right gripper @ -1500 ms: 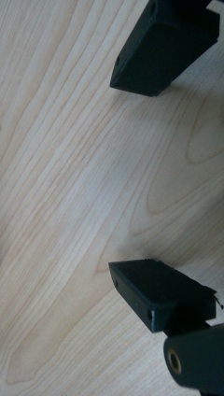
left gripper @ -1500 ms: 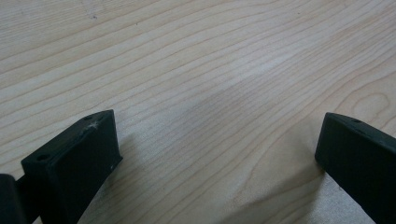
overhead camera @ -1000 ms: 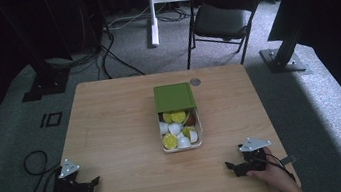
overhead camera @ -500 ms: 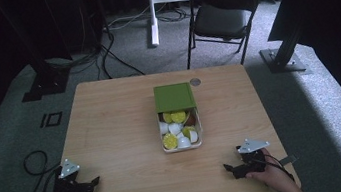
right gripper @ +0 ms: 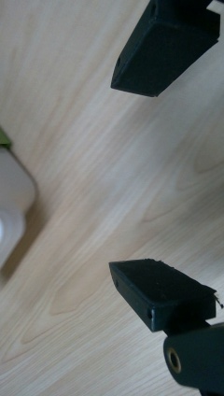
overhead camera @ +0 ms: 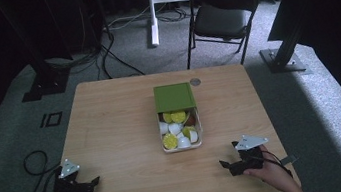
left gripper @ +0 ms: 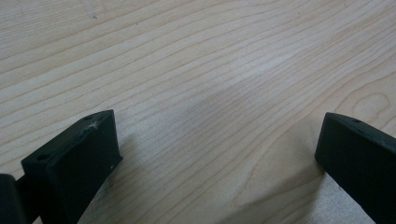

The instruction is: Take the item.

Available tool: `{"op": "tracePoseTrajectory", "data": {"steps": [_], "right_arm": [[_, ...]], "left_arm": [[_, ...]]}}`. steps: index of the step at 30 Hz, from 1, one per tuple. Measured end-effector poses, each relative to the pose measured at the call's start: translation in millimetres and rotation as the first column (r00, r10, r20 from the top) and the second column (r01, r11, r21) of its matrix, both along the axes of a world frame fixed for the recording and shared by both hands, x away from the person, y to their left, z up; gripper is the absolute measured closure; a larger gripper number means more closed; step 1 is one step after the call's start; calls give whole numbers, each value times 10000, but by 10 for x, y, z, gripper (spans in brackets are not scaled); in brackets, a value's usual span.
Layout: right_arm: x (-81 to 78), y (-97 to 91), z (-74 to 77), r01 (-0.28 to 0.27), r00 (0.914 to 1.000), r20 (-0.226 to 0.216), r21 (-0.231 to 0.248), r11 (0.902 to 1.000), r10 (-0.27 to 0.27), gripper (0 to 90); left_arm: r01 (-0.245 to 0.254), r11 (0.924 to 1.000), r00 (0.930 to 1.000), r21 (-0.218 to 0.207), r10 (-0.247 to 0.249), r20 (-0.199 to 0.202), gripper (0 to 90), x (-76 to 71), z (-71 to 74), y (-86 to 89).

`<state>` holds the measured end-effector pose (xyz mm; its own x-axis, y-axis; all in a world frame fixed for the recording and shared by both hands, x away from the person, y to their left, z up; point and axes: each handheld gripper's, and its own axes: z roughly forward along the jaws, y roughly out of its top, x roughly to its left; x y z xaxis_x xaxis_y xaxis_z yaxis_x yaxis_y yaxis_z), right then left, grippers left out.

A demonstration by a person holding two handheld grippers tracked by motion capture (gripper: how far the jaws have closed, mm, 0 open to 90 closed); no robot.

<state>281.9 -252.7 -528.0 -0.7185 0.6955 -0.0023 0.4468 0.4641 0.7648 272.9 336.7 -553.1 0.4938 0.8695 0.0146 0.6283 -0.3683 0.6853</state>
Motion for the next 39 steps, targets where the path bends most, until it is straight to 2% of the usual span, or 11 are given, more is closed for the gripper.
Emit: {"op": "tracePoseTrajectory", "data": {"steps": [10,21,30,39], "right_arm": [[69,126,291,-337,9958,864,257,9991,314,113],[143,335,555,-878,9834,1639,584,9944,772,113],[212,561,689,-1536,9717,1889,508,9868,1415,113],[290,773,748,-2123,9593,1982,373,9765,2010,113]], "left_arm": [[-2,10000,10000,1,2,-3,5,0,0,0],[-1,10000,10000,2,1,-4,6,0,0,0],[-2,10000,10000,0,2,-3,6,0,0,0],[-2,10000,10000,1,2,-6,5,0,1,0]]}}
